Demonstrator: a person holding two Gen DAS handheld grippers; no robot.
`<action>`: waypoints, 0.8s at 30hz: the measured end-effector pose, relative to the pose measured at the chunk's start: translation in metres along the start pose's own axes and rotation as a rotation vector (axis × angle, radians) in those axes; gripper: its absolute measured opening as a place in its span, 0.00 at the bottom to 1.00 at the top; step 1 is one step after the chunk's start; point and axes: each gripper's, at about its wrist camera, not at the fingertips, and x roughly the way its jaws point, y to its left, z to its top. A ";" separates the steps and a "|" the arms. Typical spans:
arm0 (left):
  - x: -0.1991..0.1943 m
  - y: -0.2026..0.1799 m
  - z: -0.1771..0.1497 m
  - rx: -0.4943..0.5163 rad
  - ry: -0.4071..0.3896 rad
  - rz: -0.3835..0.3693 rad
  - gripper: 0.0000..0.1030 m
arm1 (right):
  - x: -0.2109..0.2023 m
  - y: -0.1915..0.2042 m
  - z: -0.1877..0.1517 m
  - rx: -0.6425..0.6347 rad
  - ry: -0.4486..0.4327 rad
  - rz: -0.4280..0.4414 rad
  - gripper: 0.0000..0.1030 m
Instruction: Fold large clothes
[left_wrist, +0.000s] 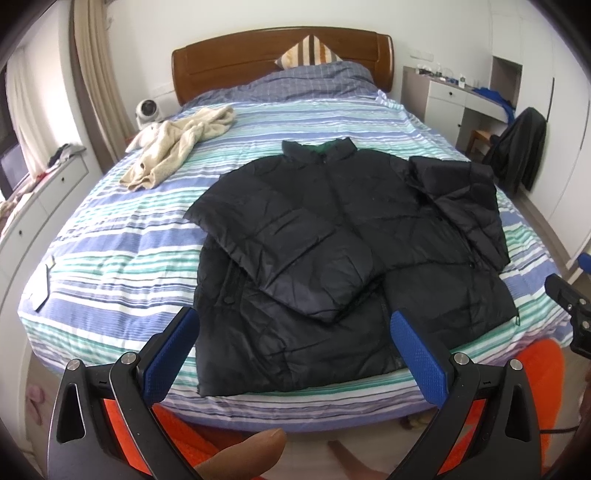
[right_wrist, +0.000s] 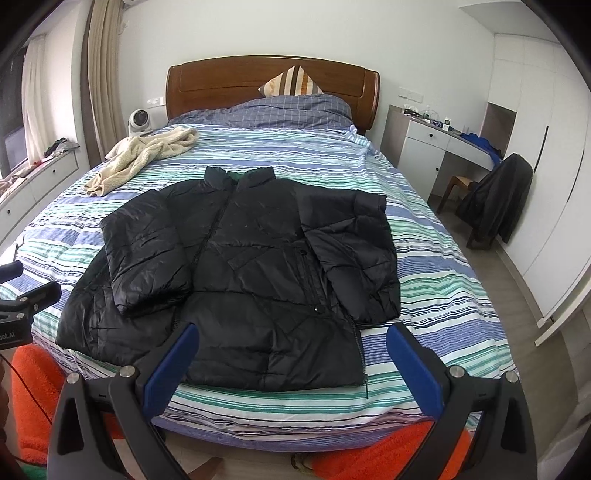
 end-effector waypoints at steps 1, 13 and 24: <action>0.001 0.000 0.000 -0.001 0.003 0.000 1.00 | 0.000 0.000 0.000 0.000 0.000 -0.002 1.00; 0.005 0.000 -0.001 -0.007 0.019 0.009 1.00 | 0.012 -0.003 -0.004 -0.022 0.042 -0.101 1.00; 0.010 0.001 -0.004 -0.008 0.035 0.007 1.00 | 0.014 -0.003 -0.006 -0.024 0.043 -0.104 1.00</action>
